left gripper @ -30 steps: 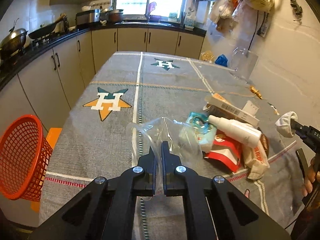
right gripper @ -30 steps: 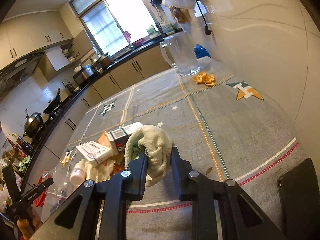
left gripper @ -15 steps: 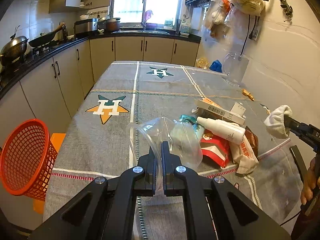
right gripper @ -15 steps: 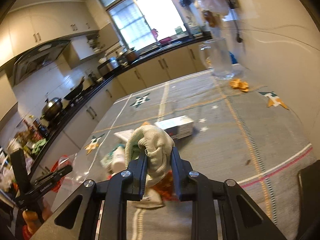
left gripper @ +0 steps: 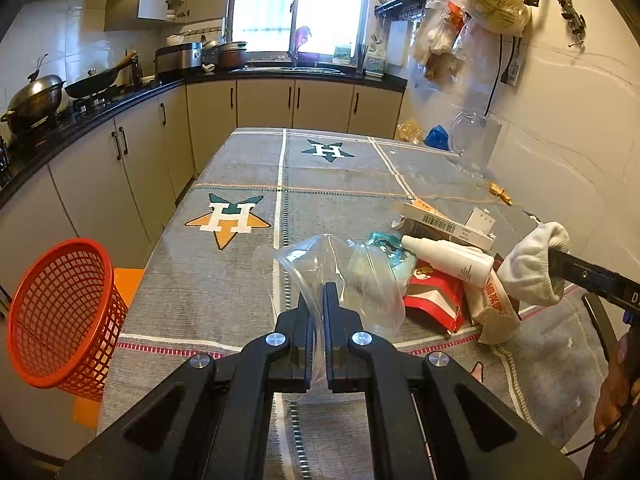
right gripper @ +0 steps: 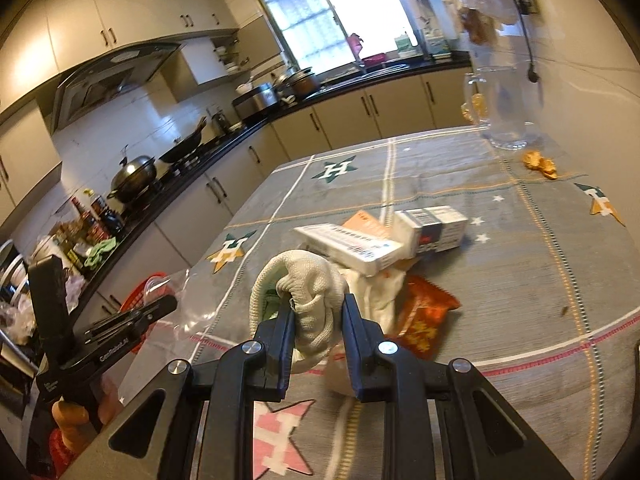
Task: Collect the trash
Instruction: 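Lift the clear cup and white sock off the table with both tools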
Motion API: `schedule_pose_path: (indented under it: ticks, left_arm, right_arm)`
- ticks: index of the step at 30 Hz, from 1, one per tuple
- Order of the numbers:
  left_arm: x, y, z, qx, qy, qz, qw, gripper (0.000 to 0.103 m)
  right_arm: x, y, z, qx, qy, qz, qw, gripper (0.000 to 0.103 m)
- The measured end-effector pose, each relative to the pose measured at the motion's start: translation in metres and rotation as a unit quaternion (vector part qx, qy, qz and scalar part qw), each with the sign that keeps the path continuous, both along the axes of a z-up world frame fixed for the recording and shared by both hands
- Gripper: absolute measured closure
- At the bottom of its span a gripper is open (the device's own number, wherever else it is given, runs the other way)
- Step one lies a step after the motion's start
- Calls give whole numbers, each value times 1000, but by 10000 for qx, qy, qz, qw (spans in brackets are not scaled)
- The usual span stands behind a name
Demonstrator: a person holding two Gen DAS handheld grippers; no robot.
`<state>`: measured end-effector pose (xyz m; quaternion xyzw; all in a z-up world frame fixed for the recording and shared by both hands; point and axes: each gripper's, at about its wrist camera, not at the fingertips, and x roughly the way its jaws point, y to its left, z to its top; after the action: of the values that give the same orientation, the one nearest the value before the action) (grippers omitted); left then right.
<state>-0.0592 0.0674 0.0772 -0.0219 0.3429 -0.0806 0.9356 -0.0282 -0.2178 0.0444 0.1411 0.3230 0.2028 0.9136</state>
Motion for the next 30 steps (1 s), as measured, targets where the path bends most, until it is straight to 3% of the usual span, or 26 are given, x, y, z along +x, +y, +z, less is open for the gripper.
schedule_pose_path:
  ticks: [30]
  left_arm:
    - [-11, 33, 0, -151, -71, 302, 9994, 99]
  right_arm:
    - [6, 65, -1, -294, 97, 641, 9975, 79]
